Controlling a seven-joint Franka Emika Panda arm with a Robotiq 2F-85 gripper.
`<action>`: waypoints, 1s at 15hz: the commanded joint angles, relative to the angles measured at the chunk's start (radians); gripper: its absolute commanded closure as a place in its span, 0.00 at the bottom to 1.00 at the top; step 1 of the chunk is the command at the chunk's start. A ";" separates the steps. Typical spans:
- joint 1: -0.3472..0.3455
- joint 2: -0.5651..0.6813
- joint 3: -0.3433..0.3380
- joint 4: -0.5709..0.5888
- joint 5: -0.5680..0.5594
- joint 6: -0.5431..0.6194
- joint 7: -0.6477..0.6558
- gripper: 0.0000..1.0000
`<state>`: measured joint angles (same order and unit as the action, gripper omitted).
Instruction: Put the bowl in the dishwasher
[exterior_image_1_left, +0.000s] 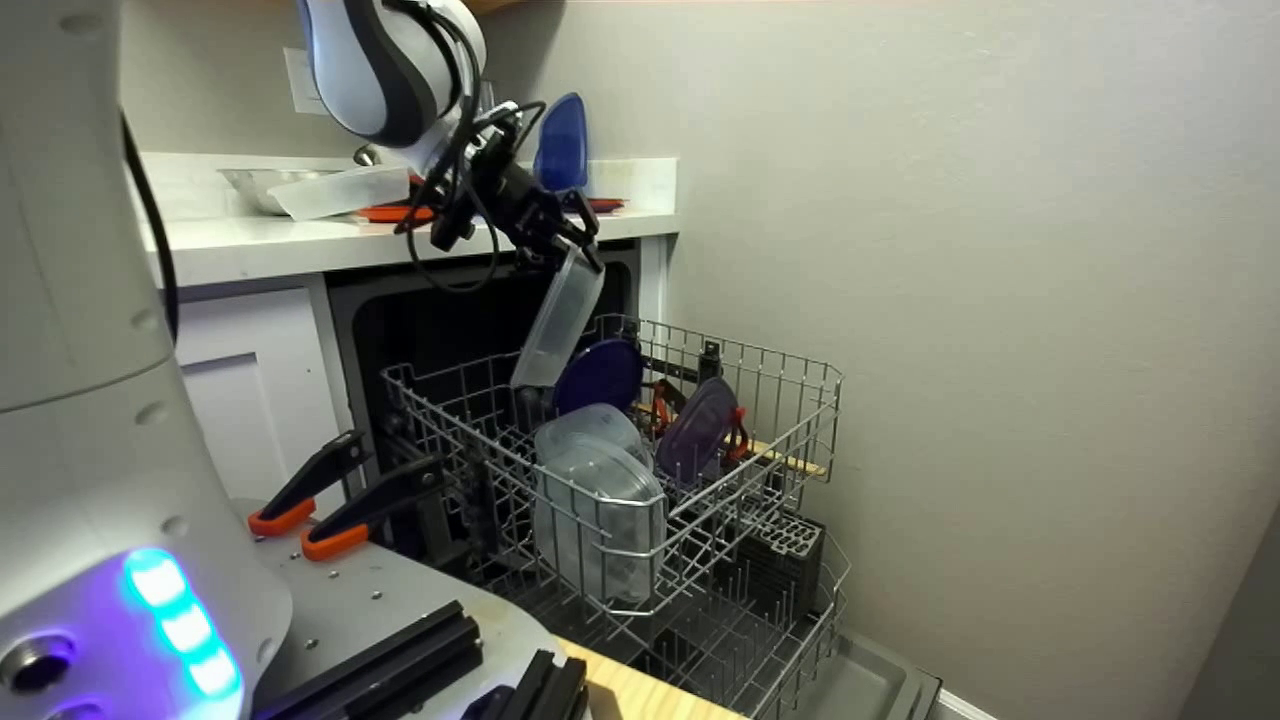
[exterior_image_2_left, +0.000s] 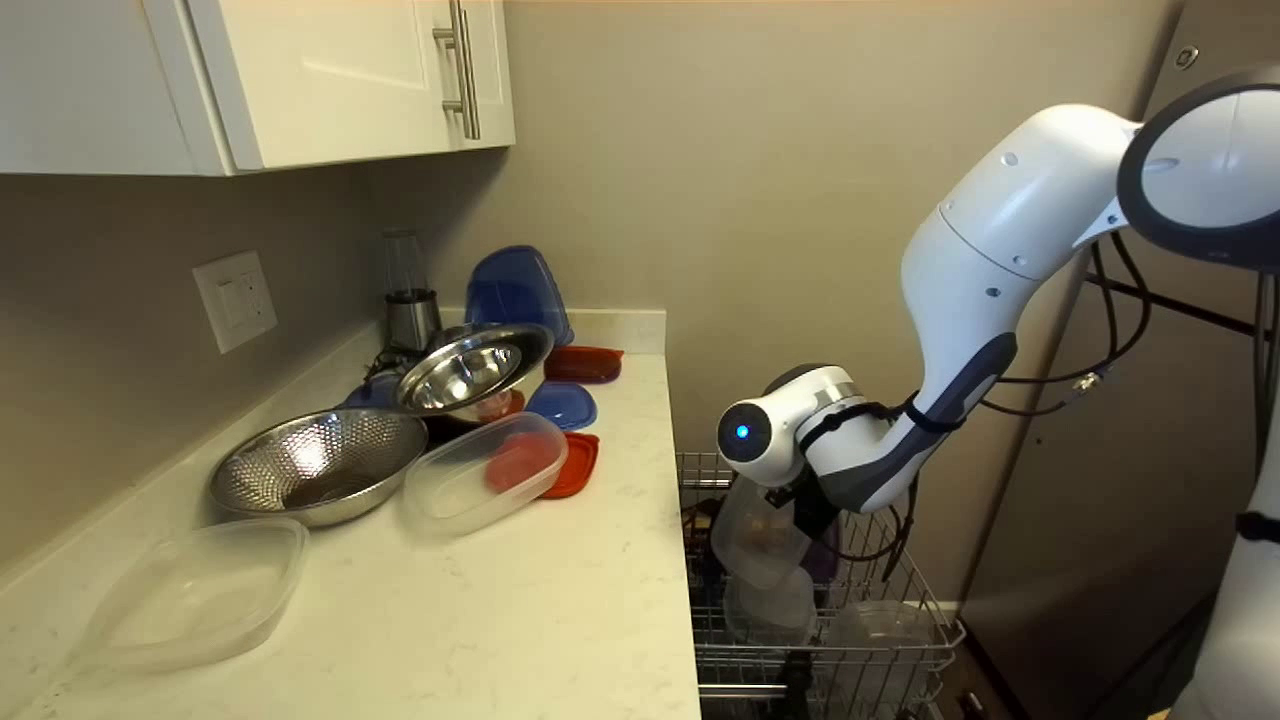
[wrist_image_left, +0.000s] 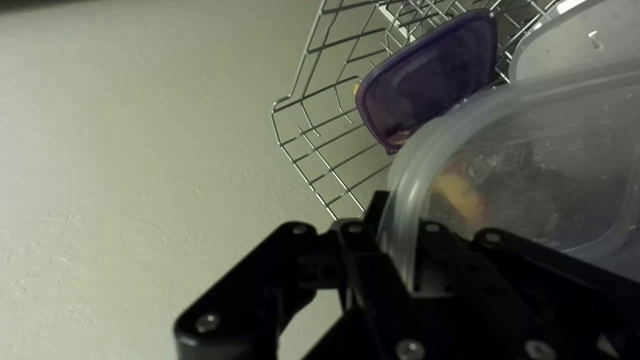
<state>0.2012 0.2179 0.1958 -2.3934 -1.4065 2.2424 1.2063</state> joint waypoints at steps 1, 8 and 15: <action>0.017 0.064 0.000 0.046 -0.068 -0.028 0.049 0.96; 0.020 0.135 -0.005 0.113 -0.116 -0.043 0.056 0.96; 0.014 0.193 0.026 0.129 -0.085 0.023 0.010 0.96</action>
<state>0.2152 0.3916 0.2074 -2.2672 -1.4999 2.2386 1.2269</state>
